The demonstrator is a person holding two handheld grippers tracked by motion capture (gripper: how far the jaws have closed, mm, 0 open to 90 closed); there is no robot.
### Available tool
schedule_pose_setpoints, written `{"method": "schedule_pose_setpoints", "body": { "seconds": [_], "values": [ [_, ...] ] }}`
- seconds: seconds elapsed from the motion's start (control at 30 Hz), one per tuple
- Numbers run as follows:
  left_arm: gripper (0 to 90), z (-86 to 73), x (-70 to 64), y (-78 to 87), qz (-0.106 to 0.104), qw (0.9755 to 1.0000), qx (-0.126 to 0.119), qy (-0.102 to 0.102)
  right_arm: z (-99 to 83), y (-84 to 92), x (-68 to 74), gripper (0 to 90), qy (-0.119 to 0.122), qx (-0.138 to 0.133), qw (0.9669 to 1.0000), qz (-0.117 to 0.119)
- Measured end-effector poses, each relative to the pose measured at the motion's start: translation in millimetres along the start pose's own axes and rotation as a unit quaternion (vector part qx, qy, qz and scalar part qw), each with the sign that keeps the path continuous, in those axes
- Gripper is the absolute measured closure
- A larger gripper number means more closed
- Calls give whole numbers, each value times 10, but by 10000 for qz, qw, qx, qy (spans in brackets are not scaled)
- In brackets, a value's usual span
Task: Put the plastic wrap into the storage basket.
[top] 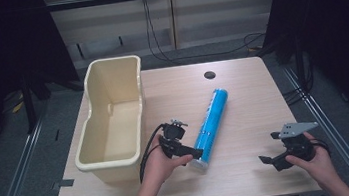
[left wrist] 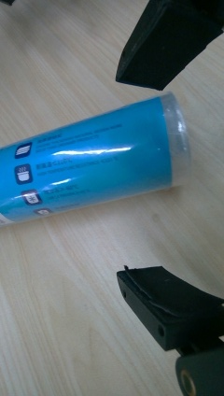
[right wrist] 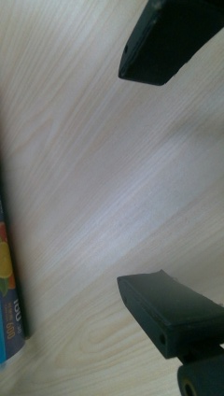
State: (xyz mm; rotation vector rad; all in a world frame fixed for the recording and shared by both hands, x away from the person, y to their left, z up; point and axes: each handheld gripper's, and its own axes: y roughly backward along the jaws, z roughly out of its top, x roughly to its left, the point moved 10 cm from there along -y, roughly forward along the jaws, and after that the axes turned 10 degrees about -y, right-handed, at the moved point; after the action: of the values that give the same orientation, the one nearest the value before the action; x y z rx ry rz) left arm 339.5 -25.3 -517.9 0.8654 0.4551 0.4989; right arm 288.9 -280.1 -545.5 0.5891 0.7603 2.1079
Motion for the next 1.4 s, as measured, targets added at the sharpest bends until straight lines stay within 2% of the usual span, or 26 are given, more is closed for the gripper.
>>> {"method": "schedule_pose_setpoints", "body": {
  "seconds": [0.27,0.4,0.43,0.57,0.63,0.73,1.07,1.13,1.23,1.27,1.3,1.4],
  "values": [
    [55,169,46,-77,66,9999,64,58,-9,23,-19,26,-39,-22,10000,13],
    [54,241,75,-145,106,9997,180,132,-1,35,-37,26,-72,-65,10000,-20],
    [55,268,83,-164,87,9996,239,89,-4,30,-34,26,-56,-37,10000,4],
    [56,348,101,-215,119,9995,231,171,-5,22,-34,26,-56,-37,10000,18],
    [57,394,117,-262,79,9993,349,138,4,23,-44,26,-81,-69,9999,6],
    [58,447,129,-321,99,9990,379,190,1,26,-46,26,-100,-67,9999,11],
    [80,553,148,-508,83,9982,557,220,-9,18,-47,27,-37,-43,10000,-9],
    [85,565,171,-554,124,9980,599,152,-10,13,-44,27,-45,-43,10000,-2],
    [90,585,191,-591,156,9982,543,183,-9,14,-47,27,-52,-44,10000,-11],
    [95,575,204,-591,183,9977,617,205,-10,16,-48,27,-42,-41,10000,-2],
    [94,596,202,-610,194,9980,546,264,-11,20,-46,27,-71,-37,10000,-1],
    [107,617,199,-634,184,9980,553,230,-8,25,-54,27,-68,-45,10000,0]
  ]
}}
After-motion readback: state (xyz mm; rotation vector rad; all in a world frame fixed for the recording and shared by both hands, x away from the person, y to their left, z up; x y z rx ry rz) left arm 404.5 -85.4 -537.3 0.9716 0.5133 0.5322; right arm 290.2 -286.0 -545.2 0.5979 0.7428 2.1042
